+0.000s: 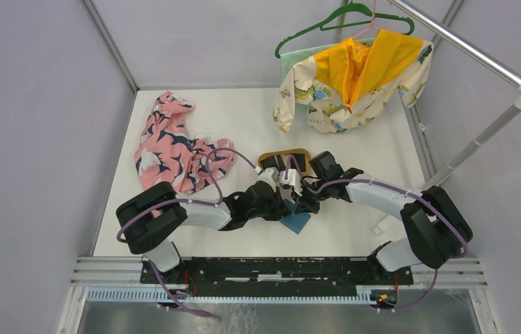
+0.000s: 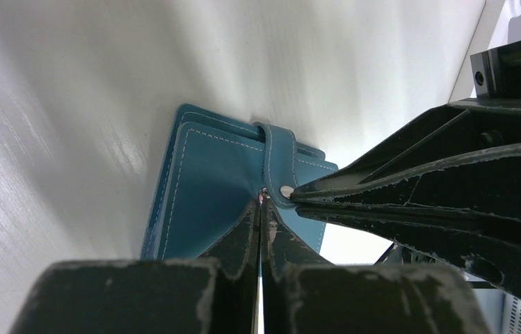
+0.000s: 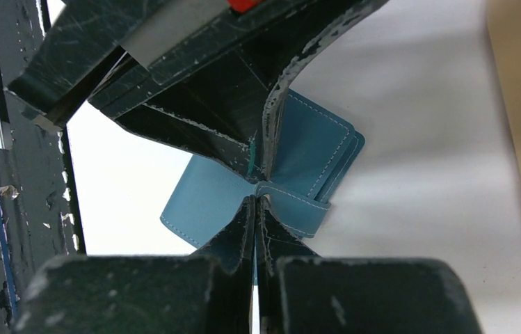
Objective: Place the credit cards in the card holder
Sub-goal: Close the card holder at the center of the board.
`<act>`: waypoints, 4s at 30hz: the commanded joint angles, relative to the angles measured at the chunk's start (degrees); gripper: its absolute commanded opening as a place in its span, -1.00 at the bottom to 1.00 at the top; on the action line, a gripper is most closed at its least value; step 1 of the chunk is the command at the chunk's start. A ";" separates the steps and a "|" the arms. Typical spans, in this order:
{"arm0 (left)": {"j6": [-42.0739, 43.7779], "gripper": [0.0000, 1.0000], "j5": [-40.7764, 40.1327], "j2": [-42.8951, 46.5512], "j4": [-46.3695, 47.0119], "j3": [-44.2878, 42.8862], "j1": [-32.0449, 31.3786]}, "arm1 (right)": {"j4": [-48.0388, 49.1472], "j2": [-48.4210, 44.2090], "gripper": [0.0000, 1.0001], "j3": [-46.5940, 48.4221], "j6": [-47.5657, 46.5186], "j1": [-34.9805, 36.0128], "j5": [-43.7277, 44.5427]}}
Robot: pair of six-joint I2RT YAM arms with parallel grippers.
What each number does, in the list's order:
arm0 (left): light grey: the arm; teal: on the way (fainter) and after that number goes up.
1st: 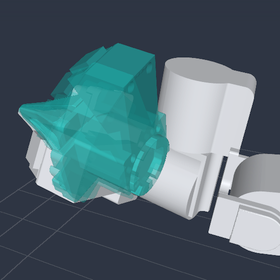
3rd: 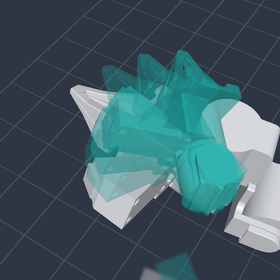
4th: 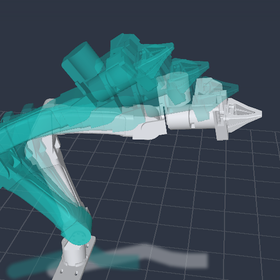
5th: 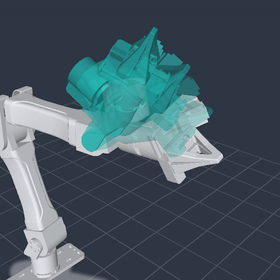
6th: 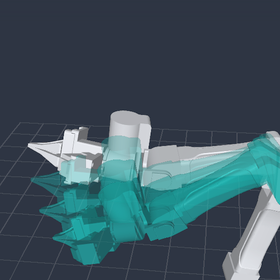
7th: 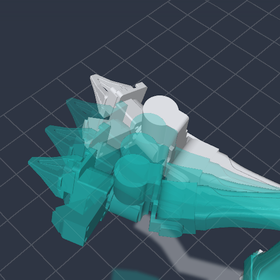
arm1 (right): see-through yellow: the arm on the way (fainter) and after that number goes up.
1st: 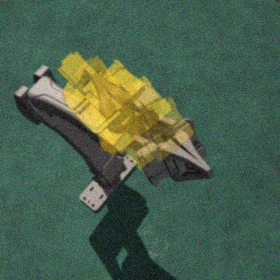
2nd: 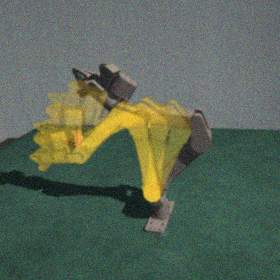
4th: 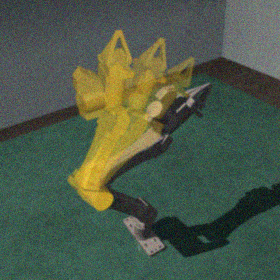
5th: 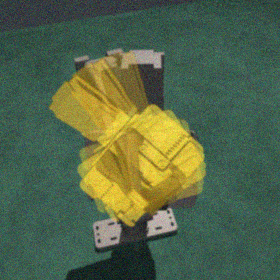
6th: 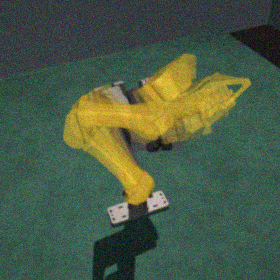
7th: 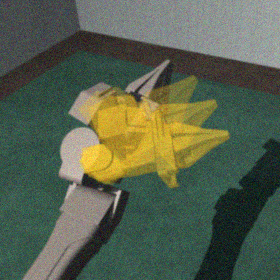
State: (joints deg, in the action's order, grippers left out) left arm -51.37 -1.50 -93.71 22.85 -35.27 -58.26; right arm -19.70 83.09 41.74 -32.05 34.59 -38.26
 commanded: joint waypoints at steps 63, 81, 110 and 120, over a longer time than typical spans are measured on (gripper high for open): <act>1.45 -0.96 -3.16 1.56 -3.43 1.58 -0.04 | 0.29 -1.53 -1.00 -1.83 -5.22 6.78 9.86; 1.98 -0.97 -3.64 2.62 -4.46 1.23 -0.09 | -1.74 -1.22 -1.00 -5.20 -7.76 10.76 13.96; 2.16 -0.96 -2.69 4.67 -3.23 2.32 -0.01 | -3.47 -3.66 -1.00 -10.53 -10.13 13.26 21.81; 1.98 -0.97 -1.54 4.16 -1.90 2.14 -0.06 | -2.85 -2.75 -1.00 -7.06 -9.06 13.47 21.54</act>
State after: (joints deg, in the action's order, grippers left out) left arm -51.35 -3.03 -90.72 19.59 -33.67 -58.26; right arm -14.17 77.06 34.94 -42.33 47.64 -18.55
